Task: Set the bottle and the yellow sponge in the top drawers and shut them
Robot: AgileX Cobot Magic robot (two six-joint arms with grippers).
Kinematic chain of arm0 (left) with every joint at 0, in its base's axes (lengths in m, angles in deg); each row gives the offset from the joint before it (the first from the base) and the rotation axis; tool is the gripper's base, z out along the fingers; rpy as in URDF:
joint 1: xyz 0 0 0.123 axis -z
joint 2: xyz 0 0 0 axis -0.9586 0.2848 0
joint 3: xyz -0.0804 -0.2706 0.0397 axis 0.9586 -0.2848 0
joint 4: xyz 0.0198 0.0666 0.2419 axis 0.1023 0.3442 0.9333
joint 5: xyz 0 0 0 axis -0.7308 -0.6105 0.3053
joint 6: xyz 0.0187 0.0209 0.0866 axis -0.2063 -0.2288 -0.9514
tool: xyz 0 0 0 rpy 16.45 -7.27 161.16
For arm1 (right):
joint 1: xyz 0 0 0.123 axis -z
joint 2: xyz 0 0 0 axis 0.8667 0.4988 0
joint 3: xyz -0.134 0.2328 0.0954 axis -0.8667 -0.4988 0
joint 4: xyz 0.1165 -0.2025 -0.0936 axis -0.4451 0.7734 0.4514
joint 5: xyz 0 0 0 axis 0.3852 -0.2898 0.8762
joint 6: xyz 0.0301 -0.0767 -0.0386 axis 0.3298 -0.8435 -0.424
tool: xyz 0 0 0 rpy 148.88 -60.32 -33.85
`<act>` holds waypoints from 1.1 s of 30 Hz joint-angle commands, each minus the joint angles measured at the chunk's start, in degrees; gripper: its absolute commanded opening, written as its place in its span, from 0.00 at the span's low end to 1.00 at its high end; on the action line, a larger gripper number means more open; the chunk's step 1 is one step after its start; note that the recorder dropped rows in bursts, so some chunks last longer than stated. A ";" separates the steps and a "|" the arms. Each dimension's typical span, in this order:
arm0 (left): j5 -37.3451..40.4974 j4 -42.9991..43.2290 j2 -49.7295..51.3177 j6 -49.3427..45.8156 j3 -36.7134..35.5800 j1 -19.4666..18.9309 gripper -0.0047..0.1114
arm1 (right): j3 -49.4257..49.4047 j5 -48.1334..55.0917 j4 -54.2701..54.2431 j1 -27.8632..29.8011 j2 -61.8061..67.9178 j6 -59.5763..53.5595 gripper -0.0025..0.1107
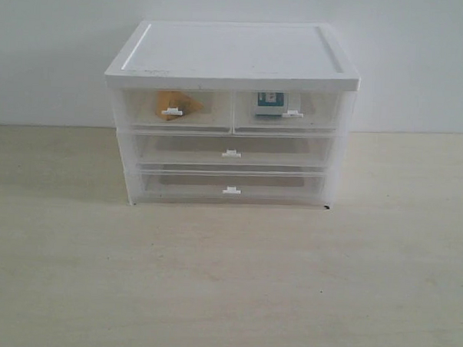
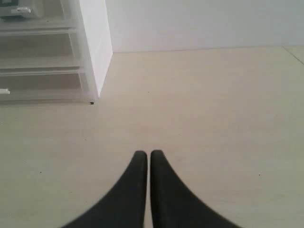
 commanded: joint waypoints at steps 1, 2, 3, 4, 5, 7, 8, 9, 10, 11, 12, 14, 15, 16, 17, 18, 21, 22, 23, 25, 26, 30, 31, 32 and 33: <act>-0.04 0.06 -0.12 0.00 -0.20 -0.18 0.07 | 0.04 -0.07 0.05 0.28 -0.27 0.21 0.02; -0.04 0.06 -0.12 0.00 -0.20 -0.18 0.07 | 0.04 -0.07 0.05 0.28 -0.27 0.21 0.02; -0.04 0.06 -0.12 0.00 -0.20 -0.18 0.07 | 0.04 -0.07 0.05 0.28 -0.27 0.21 0.02; -0.04 0.06 -0.12 0.00 -0.20 -0.18 0.07 | 0.04 -0.07 0.05 0.28 -0.27 0.21 0.02; -0.04 0.06 -0.12 0.00 -0.20 -0.18 0.07 | 0.04 -0.07 0.05 0.28 -0.27 0.21 0.02; -0.05 0.06 -0.12 0.00 -0.20 0.27 0.07 | 0.04 -0.07 0.05 0.28 -0.27 0.21 0.02; -0.05 0.06 -0.12 0.00 -0.20 0.50 0.07 | 0.04 -0.07 0.05 0.28 -0.27 0.21 0.02; -0.05 0.06 -0.12 0.00 -0.20 0.61 0.07 | 0.04 -0.07 0.05 0.28 -0.27 0.21 0.02; -0.05 0.06 -0.12 0.00 -0.20 0.61 0.07 | 0.04 -0.07 0.05 0.28 -0.27 0.21 0.02; -0.05 0.06 -0.12 0.00 -0.20 0.61 0.07 | 0.04 -0.07 0.05 0.28 -0.27 0.21 0.02; -0.05 0.06 -0.12 0.00 -0.20 0.61 0.07 | 0.04 -0.07 0.05 0.28 -0.27 0.21 0.02; -0.05 0.06 -0.12 0.00 -0.20 0.61 0.07 | 0.04 -0.07 0.05 0.28 -0.27 0.21 0.02; -0.05 0.06 -0.12 0.00 -0.20 0.61 0.07 | 0.04 -0.07 0.05 0.28 -0.27 0.21 0.02; -0.05 0.06 -0.12 0.00 -0.20 0.61 0.07 | 0.04 -0.07 0.05 0.28 -0.27 0.21 0.02; -0.05 0.06 -0.12 0.00 -0.20 0.61 0.07 | 0.04 -0.07 0.05 0.28 -0.27 0.21 0.02; -0.05 0.06 -0.12 0.00 -0.20 0.61 0.07 | 0.04 -0.07 0.05 0.28 -0.27 0.21 0.02; -0.05 0.06 -0.12 0.00 -0.20 0.61 0.07 | 0.04 -0.07 0.05 0.28 -0.27 0.21 0.02; -0.05 0.06 -0.12 0.00 -0.20 0.61 0.07 | 0.04 -0.07 0.05 0.28 -0.27 0.21 0.02; -0.05 0.06 -0.12 0.00 -0.20 0.61 0.07 | 0.04 -0.07 0.05 0.28 -0.27 0.21 0.02; -0.05 0.06 -0.12 0.00 -0.20 0.61 0.07 | 0.04 -0.07 0.05 0.28 -0.27 0.21 0.02; -0.05 0.06 -0.12 0.00 -0.20 0.61 0.07 | 0.04 -0.07 0.05 0.28 -0.27 0.21 0.02; -0.05 0.06 -0.12 0.00 -0.20 0.61 0.07 | 0.04 -0.07 0.05 0.28 -0.27 0.21 0.02; -0.05 0.06 -0.12 0.00 -0.20 0.61 0.07 | 0.04 -0.07 0.05 0.28 -0.27 0.21 0.02; -0.05 0.06 -0.12 0.00 -0.20 0.61 0.07 | 0.04 -0.07 0.05 0.28 -0.27 0.21 0.02; -0.05 0.06 -0.12 0.00 -0.20 0.61 0.07 | 0.04 -0.07 0.05 0.28 -0.27 0.21 0.02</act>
